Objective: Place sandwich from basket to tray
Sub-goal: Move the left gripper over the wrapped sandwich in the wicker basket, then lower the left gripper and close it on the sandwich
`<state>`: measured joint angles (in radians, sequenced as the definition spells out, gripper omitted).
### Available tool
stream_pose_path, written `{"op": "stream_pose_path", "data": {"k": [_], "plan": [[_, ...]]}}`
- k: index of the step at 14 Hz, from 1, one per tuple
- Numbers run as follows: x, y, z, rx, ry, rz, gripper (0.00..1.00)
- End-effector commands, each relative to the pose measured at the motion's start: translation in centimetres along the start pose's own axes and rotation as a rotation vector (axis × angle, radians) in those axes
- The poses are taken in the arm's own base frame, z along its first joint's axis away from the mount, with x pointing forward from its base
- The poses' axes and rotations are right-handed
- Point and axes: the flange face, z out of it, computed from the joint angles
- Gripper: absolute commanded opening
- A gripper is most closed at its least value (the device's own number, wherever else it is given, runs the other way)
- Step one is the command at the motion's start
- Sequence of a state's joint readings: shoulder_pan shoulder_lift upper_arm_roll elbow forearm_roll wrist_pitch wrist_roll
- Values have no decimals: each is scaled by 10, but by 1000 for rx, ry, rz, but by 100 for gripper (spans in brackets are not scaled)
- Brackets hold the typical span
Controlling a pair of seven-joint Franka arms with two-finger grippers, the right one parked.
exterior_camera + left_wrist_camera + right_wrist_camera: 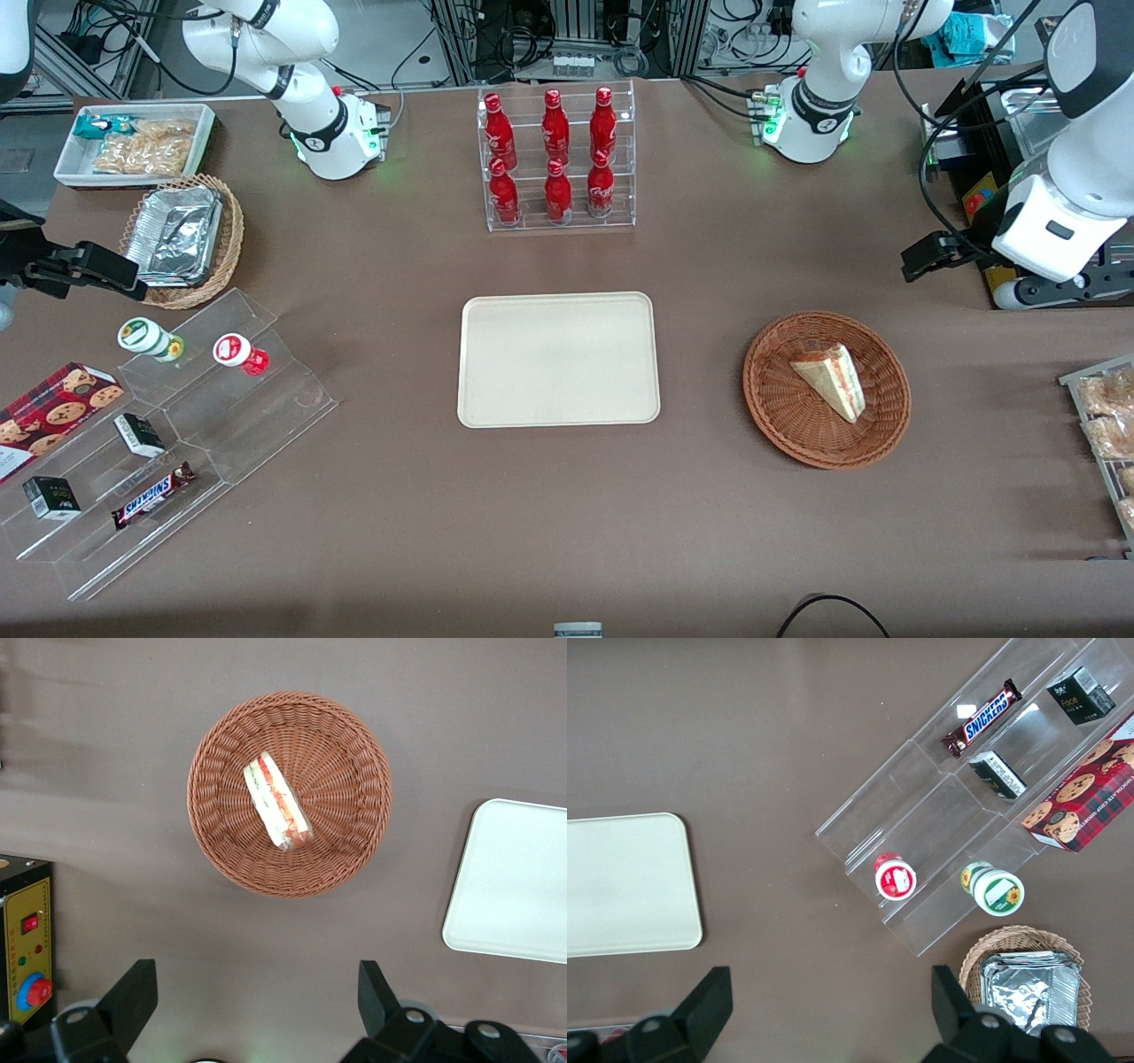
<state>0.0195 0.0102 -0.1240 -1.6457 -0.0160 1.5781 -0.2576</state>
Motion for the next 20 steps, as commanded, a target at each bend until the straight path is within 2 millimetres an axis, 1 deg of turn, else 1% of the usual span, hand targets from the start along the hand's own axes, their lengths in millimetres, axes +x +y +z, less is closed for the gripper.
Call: {"op": "stream_pose_path", "data": {"k": [1,2,3,4,6,8,10,11,13,15,17,18,20], "plan": [[-2,0,1,19,9,23,100],[0,1,5,16,2,32,100],[7,0,18,19,-22,29,100],[17,0,40,26,-61,28,100],[32,2,76,29,-93,28,100],[36,3,113,21,-65,28,100],[35,3,151,10,-10,26,100],[34,2,167,5,12,16,100],[30,0,189,-6,40,-2,100],[28,-1,206,-16,66,-104,100],[22,-1,226,-33,96,-246,100],[20,0,232,-43,106,-327,100],[20,0,243,-63,111,-562,100]]}}
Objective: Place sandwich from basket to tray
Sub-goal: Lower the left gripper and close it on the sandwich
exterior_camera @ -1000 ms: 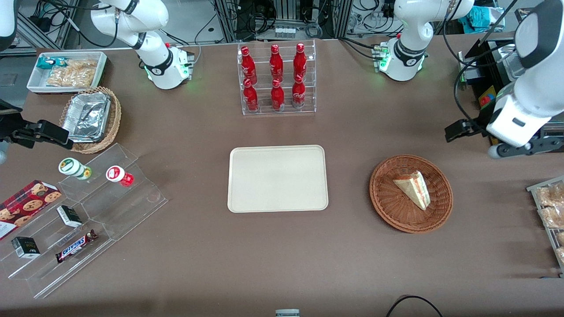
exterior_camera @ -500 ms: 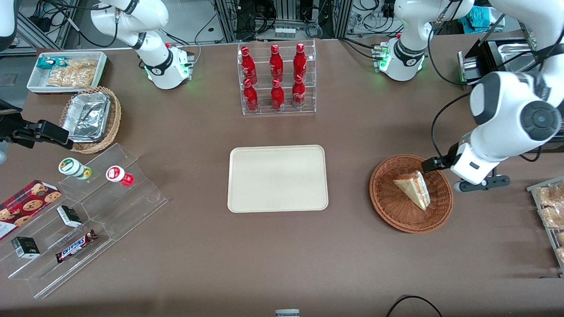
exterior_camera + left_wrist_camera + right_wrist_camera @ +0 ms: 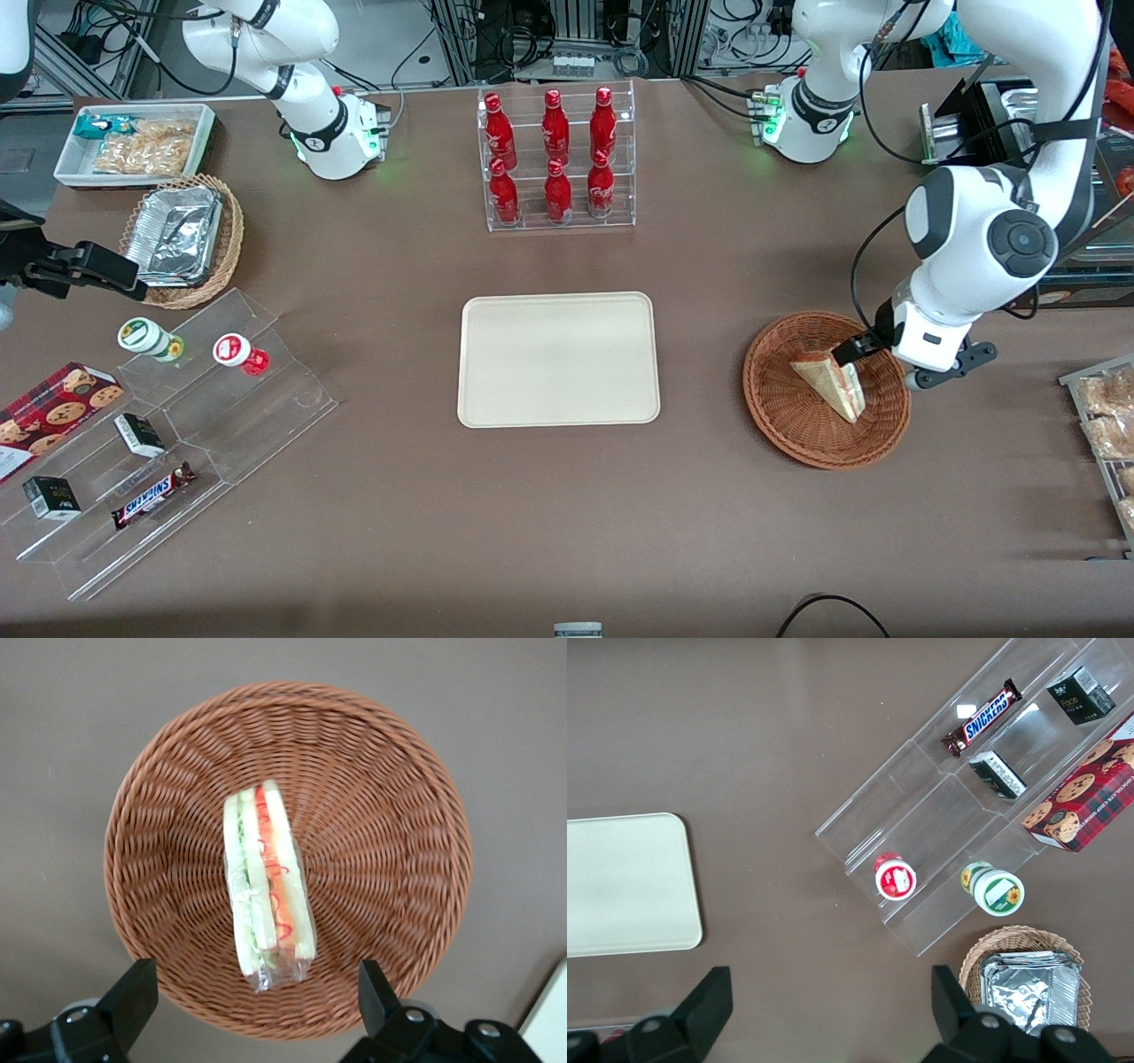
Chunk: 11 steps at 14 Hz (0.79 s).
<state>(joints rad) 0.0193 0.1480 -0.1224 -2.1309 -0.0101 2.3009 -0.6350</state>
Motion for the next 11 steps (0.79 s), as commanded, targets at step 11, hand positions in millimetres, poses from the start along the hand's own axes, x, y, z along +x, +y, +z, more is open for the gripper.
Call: {"op": "stream_pose_path", "data": {"k": [11], "plan": [[-7,2,77,-33,12,-459,100]]}}
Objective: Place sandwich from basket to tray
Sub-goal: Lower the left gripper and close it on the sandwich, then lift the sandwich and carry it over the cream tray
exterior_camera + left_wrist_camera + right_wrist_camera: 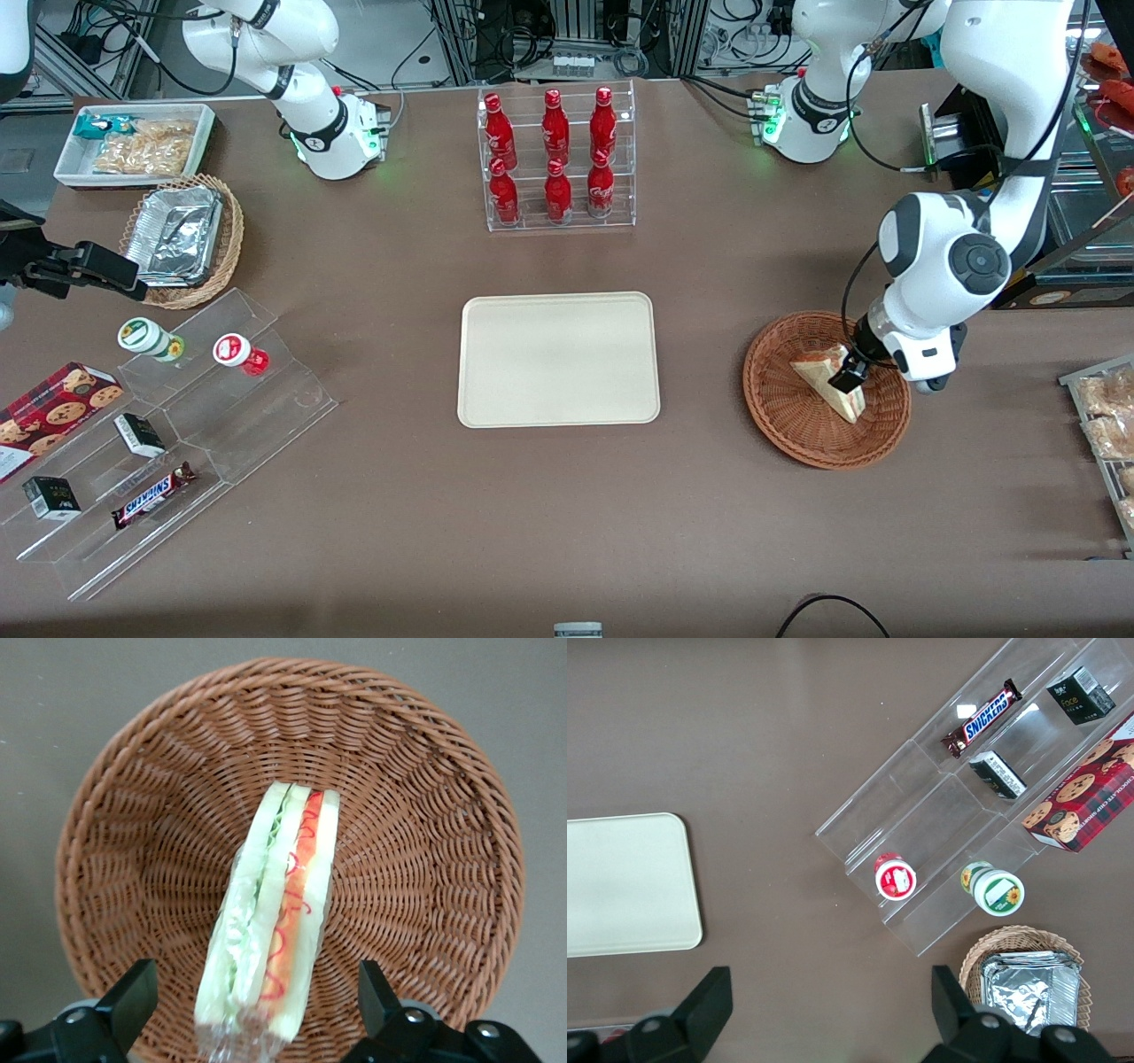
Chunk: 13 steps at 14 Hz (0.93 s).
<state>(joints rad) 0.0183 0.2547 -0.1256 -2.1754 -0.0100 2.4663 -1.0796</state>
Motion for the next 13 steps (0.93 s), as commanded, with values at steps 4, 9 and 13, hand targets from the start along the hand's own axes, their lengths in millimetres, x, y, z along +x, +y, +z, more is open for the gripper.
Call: {"op": "stream_pose_path", "data": {"k": [4,9,13], "plan": [[-10,-7,35,11,-14,-39,65],[-12,-9,2,100,-57,159,6],[-27,43,-47,103,-98,507,7]]}}
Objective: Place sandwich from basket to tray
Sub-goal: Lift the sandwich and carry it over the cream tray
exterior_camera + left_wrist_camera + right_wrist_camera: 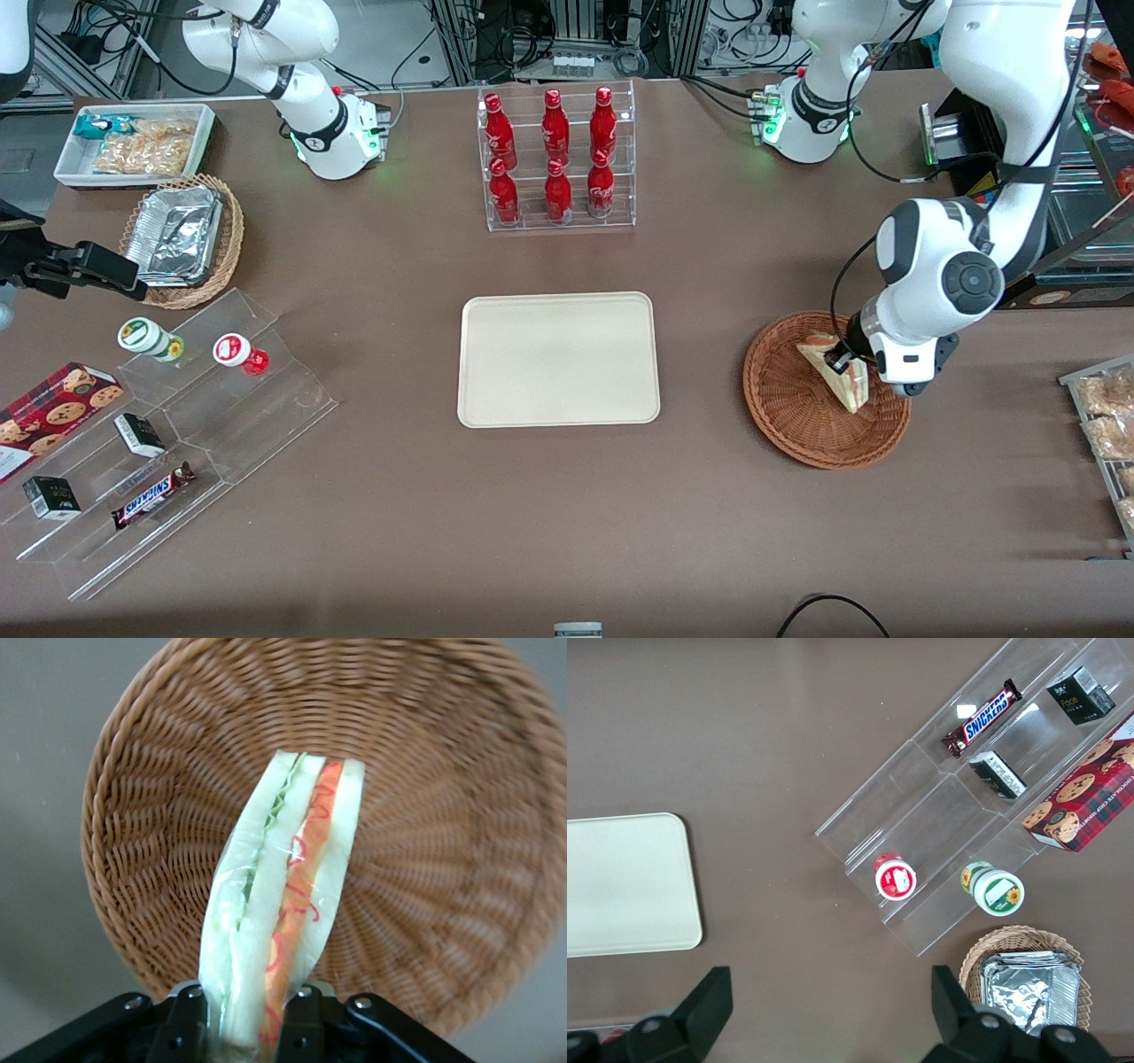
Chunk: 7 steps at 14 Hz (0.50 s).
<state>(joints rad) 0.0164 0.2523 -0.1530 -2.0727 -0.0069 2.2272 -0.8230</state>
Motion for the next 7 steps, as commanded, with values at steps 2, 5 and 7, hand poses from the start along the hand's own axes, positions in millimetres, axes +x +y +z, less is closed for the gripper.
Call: {"op": "stream_pose_path", "data": {"k": [2,5,7], "plan": [[-27,61,-34,-21,-20,485,9],[-69,123,-31,-71,-43,538,3],[-113,169,-28,-75,-40,545,2]]}}
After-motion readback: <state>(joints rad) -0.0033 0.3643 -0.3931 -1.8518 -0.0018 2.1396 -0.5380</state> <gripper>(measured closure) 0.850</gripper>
